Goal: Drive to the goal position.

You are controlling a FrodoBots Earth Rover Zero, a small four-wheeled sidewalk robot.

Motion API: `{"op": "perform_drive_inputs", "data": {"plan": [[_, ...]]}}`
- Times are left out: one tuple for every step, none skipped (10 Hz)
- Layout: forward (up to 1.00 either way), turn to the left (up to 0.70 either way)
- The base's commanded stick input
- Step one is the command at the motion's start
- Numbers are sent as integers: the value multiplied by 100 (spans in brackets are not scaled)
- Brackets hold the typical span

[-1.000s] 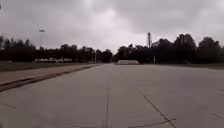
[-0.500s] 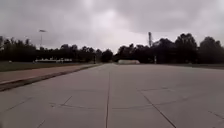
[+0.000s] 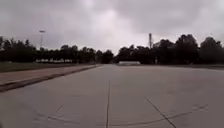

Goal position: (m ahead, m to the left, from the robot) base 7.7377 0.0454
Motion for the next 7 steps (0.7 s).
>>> {"op": "perform_drive_inputs", "data": {"plan": [[70, 0], [70, 0], [70, 0], [70, 0], [70, 0], [70, 0], [70, 0]]}}
